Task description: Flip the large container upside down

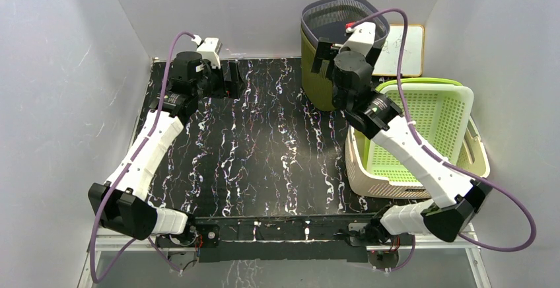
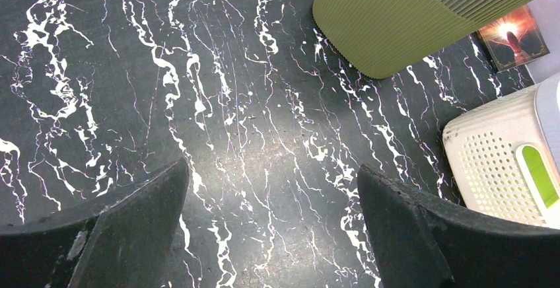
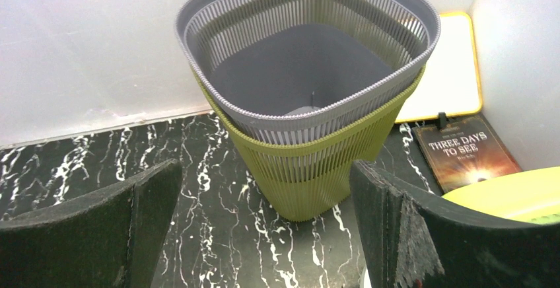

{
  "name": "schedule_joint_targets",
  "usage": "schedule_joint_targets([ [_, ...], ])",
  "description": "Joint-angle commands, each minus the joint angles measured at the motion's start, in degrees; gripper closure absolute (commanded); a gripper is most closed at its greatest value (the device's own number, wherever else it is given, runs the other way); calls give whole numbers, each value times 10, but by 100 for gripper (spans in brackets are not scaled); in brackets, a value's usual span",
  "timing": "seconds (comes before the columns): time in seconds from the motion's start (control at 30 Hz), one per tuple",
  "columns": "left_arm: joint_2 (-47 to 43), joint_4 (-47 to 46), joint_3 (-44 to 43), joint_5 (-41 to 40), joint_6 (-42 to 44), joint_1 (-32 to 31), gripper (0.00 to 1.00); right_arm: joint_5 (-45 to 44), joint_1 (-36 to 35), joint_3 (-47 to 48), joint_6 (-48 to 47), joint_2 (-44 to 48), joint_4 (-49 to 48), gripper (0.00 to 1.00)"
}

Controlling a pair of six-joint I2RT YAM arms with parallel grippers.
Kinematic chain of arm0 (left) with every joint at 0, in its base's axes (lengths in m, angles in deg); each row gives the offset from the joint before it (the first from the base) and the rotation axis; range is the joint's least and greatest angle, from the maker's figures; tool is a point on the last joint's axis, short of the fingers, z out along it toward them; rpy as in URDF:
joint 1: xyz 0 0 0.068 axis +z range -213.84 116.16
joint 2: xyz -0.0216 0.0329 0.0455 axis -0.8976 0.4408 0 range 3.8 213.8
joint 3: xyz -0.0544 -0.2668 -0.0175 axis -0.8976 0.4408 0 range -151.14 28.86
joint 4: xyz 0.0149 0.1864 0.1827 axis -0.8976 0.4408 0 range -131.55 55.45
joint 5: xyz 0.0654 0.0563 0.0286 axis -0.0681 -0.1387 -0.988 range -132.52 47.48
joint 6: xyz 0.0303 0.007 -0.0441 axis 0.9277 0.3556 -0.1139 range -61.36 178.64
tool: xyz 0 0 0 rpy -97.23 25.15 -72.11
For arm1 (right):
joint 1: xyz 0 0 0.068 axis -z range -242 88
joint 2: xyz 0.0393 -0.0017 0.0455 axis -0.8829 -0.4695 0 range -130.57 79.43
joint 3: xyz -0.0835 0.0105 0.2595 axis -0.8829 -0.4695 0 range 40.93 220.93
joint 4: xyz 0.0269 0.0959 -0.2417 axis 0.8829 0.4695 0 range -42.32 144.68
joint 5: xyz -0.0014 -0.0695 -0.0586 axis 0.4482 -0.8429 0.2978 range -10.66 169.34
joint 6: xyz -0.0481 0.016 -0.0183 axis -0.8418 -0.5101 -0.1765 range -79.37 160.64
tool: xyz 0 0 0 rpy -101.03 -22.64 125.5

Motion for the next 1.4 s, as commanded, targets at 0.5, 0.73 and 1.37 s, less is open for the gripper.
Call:
schedule_joint_targets([
  [0.5,-25,12,-1,33,13,0,1,210,173,215,-25,-118,48,2],
  [0.73,-28,20,9,34,31,0,2,204,249,255,31,-192,134,11],
  [1.37,-16,20,39,59,58,1,2,184,328,250,53,-218,124,19],
])
